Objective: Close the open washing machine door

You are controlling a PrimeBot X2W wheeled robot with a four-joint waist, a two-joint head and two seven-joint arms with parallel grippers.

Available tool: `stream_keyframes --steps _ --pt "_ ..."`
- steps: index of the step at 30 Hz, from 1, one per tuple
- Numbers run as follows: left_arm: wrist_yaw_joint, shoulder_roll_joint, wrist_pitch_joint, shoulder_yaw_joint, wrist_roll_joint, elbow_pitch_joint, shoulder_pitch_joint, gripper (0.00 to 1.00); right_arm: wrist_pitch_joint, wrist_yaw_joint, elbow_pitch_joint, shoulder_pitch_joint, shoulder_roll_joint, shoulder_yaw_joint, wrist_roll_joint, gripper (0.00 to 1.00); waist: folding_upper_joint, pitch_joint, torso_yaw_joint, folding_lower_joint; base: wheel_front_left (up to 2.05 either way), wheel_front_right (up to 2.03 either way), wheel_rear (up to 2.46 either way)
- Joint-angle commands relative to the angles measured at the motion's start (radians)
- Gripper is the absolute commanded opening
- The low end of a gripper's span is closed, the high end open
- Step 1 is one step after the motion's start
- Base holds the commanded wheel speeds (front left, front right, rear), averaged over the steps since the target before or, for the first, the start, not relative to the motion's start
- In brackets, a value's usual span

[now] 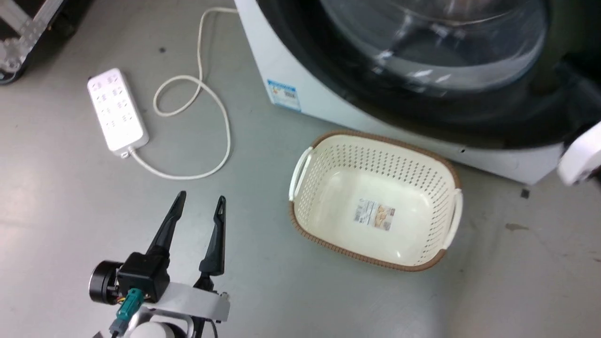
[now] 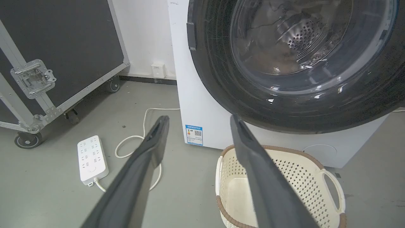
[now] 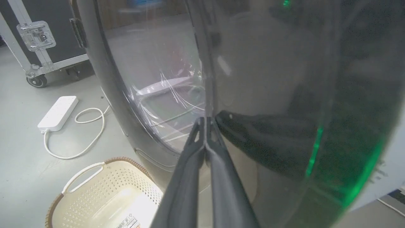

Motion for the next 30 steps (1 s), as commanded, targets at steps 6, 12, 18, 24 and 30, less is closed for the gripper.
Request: stream_keyframes --steps 6,12,18,24,30 --pt "-0.005 -0.011 -0.004 0.004 0.0 -0.004 -0.035 1.0 0.028 -0.007 0.128 -0.153 -0.014 -0.094 -0.033 0.0 0.0 0.038 0.017 -0.0003 0.0 0.0 0.0" --pt "-0.005 -0.013 -0.004 0.004 -0.001 0.001 -0.047 1.0 0.012 -0.007 0.241 -0.247 0.016 -0.156 -0.077 0.0 0.0 0.04 0.011 -0.0003 0.0 0.0 0.0" --pt "-0.006 -0.014 -0.004 0.012 0.006 0.008 -0.04 1.0 -0.059 -0.007 0.302 -0.236 0.061 -0.14 -0.072 0.47 0.0 -0.006 -0.015 -0.0003 0.0 0.0 0.0" --pt "-0.009 -0.014 -0.004 0.028 0.008 0.026 -0.009 1.0 -0.164 -0.007 0.276 -0.097 0.111 -0.068 -0.053 1.0 0.0 -0.105 -0.069 -0.0003 0.0 0.0 0.0" --pt "-0.012 -0.014 -0.004 0.045 0.002 0.067 0.032 1.0 -0.235 -0.007 0.143 0.121 0.17 -0.067 -0.061 1.0 0.0 -0.209 -0.136 -0.0003 0.0 0.0 0.0"
